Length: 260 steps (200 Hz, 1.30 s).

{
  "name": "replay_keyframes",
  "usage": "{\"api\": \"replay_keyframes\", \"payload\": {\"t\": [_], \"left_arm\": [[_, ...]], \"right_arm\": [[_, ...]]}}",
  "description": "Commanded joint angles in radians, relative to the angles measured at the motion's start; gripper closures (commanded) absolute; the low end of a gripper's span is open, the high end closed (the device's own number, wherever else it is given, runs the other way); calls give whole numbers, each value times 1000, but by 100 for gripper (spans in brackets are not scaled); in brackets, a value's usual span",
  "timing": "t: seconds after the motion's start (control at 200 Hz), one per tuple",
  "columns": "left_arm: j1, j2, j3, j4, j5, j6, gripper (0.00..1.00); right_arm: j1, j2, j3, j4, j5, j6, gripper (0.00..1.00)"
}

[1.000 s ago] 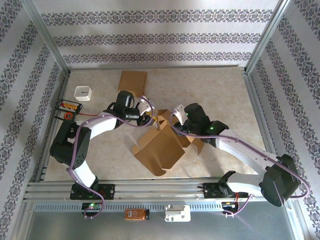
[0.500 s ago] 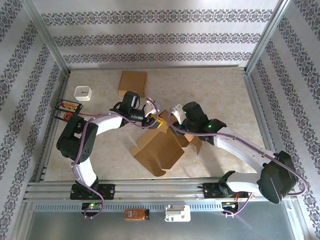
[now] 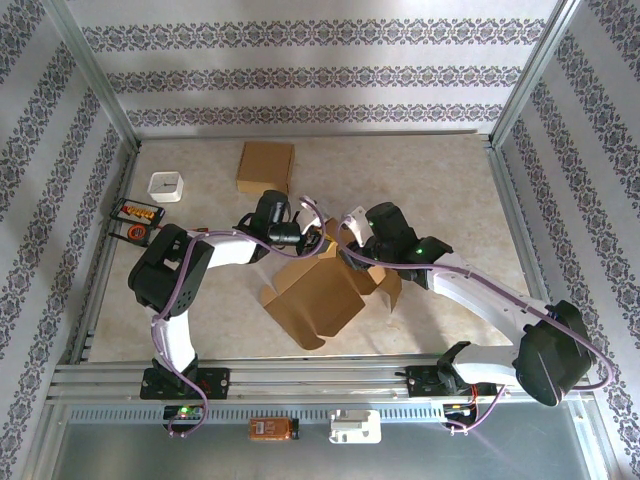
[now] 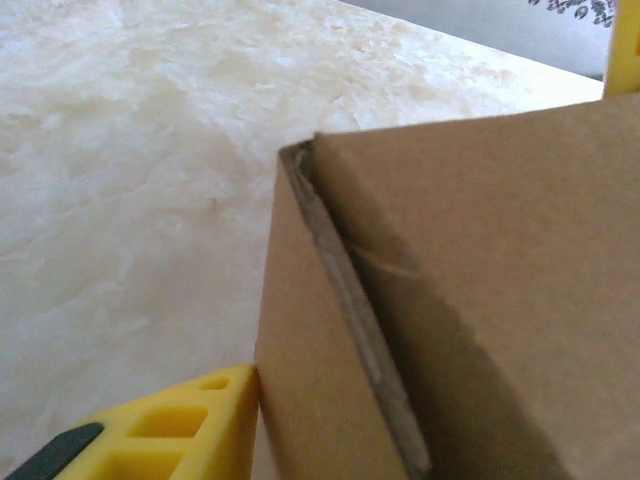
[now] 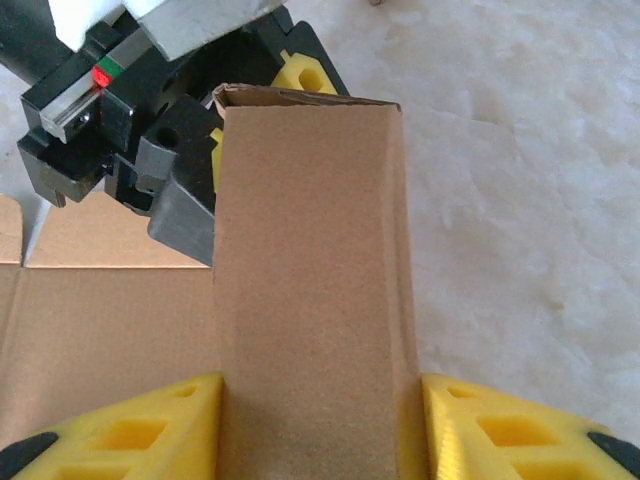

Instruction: Fold the paper box

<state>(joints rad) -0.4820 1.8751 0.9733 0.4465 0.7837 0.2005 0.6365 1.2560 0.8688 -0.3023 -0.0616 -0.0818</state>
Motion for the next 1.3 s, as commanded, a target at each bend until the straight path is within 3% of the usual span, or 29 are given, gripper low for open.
{"api": "replay_keyframes", "payload": {"t": [0.0, 0.155, 0.4, 0.455, 0.54, 0.615, 0.854, 1.024, 1.134, 1.234, 1.294], "left_arm": [[-17, 7, -3, -1, -137, -42, 71], [-65, -6, 54, -207, -351, -17, 79], [-132, 2, 82, -265, -650, -43, 100], [-141, 5, 76, -240, -639, -55, 98], [-141, 19, 61, -186, -600, -94, 82], [-141, 37, 70, -181, -586, -102, 81], [-143, 55, 61, -143, -632, -129, 100], [-147, 44, 21, -98, -686, -157, 100], [-147, 56, 18, -95, -670, -173, 74], [-148, 82, 35, -106, -643, -186, 72], [-150, 92, 39, -101, -640, -195, 76]], "right_arm": [[0, -13, 5, -5, -32, 14, 50], [-2, -12, 1, -4, -24, 23, 48], [-4, 3, 3, 3, -30, 37, 47], [-4, 6, 5, 4, -28, 41, 46], [-5, 5, 6, 5, -31, 46, 46], [-5, 1, 2, 5, -31, 50, 46], [-6, -24, -27, 12, -25, 69, 44], [-19, -34, -51, 33, -42, 121, 37], [-30, -51, -77, 49, -69, 155, 36], [-50, -69, -94, 57, -92, 177, 34], [-65, -81, -101, 59, -88, 191, 32]]}}
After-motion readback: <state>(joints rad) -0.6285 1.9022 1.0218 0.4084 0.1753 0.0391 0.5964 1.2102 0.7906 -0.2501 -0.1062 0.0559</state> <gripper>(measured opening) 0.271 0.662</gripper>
